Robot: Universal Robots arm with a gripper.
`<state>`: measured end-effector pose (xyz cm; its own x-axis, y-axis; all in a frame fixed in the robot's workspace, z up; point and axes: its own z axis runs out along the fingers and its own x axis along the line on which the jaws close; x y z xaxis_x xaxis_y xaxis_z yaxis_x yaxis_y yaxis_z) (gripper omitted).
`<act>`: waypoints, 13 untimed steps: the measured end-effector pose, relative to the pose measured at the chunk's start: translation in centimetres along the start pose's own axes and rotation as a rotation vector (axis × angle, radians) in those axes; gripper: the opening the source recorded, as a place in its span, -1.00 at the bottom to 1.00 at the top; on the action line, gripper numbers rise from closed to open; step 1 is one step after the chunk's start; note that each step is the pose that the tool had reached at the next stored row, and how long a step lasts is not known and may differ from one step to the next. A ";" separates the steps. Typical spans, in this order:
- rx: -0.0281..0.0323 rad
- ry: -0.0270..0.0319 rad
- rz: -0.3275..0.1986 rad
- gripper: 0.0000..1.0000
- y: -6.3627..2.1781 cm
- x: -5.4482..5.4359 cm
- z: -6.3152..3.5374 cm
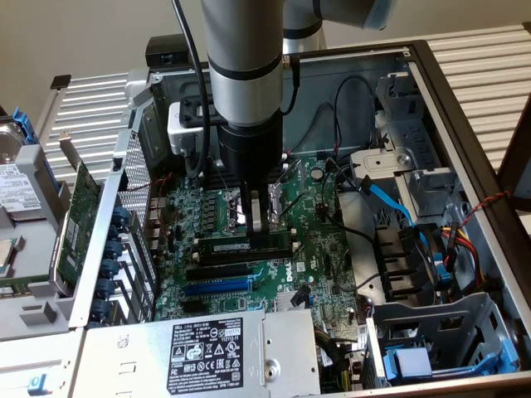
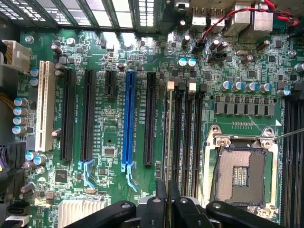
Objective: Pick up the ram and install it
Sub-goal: 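Insert the ram into the slot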
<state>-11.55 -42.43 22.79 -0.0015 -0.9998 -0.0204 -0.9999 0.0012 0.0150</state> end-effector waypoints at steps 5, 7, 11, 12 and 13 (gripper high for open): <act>0.0022 0.0000 0.000 -0.73 0.00 0.0 0.00; 0.0022 0.0000 0.000 -0.73 0.01 0.0 -0.01; 0.0022 -0.0001 0.000 -0.73 0.06 0.0 -0.28; 0.0022 -0.0001 0.000 -0.73 0.09 0.0 -0.38; 0.0021 0.0001 0.000 -0.73 0.13 0.0 -0.50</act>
<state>-11.67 -42.42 23.30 -0.0016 -0.9998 -0.0203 -0.9999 0.0014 0.0129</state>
